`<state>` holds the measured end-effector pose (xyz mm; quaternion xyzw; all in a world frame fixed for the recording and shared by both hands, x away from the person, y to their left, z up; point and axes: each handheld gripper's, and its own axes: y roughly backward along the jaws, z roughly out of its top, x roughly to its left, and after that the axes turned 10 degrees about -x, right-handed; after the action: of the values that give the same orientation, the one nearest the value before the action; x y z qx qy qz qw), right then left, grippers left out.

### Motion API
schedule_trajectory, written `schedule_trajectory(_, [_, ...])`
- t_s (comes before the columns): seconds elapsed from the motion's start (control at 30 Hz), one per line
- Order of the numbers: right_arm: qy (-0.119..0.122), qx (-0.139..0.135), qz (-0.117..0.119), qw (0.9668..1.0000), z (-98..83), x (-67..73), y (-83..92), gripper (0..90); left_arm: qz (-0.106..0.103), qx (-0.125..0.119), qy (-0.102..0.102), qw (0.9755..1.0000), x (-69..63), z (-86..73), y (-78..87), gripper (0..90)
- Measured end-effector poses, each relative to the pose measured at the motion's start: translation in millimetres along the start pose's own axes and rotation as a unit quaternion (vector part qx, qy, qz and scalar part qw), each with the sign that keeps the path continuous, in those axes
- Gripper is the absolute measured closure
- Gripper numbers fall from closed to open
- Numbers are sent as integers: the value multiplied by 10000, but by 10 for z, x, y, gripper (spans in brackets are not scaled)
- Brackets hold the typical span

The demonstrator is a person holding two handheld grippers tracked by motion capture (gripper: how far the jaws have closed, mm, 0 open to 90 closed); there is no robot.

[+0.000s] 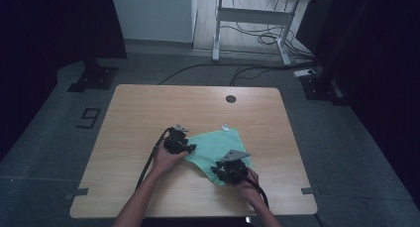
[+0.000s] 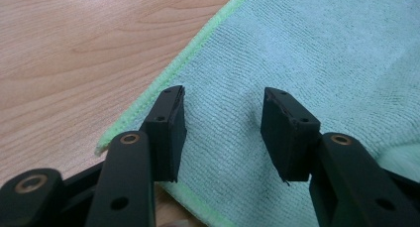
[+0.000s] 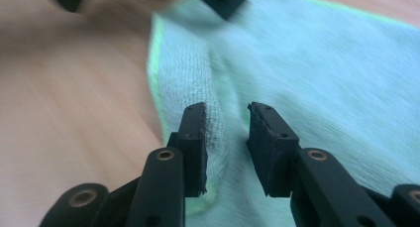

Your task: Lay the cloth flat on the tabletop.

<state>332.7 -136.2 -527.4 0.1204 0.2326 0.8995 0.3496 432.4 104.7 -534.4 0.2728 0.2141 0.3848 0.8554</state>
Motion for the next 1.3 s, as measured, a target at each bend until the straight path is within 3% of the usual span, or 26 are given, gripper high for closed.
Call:
schedule_trajectory(0.07, [-173,52,-33,9998,-28,-107,-26,665,4,3,-1,10000,-1,0,0,522])
schedule_trajectory(0.13, [-237,115,-245,9994,-51,-197,-46,655,14,1,-3,10000,-5,0,-1,522])
schedule_trajectory(0.23, [-297,-53,-313,9991,-37,-233,2,656,18,-5,-9,10000,-7,0,-2,522])
schedule_trajectory(0.4, [-33,-392,2,9992,68,-31,143,670,28,-5,-18,10000,-8,0,-3,522])
schedule_trajectory(0.47, [45,-390,181,9991,89,26,135,670,48,-3,-40,10000,-14,-1,-4,522])
schedule_trajectory(0.57, [128,-236,258,9993,76,58,67,670,62,1,-60,10000,-19,-1,-5,521])
schedule_trajectory(0.63, [128,-219,373,9990,57,87,42,668,45,-9,-49,10000,-14,-2,-4,521])
schedule_trajectory(0.77, [33,-444,610,9971,109,208,120,614,6,-7,-20,10000,-2,-2,-1,522])
schedule_trajectory(0.8, [33,-430,683,9967,125,254,131,593,12,-8,-23,10000,-4,-2,-2,521])
schedule_trajectory(0.9, [334,-233,690,9968,115,419,98,555,57,-1,-62,10000,-19,-2,-4,521])
schedule_trajectory(1.07, [515,156,594,9968,-7,514,-36,547,66,-8,-75,9999,-23,-5,-4,519])
schedule_trajectory(1.17, [607,304,474,9966,-49,522,-74,603,35,-15,-55,10000,-13,-5,-2,520])
schedule_trajectory(1.2, [597,421,410,9965,-66,496,-93,764,24,-24,-48,10000,-9,-6,-2,521])
schedule_trajectory(1.3, [45,110,585,9982,-8,298,-38,842,18,-25,-51,10000,-6,-8,-1,521])
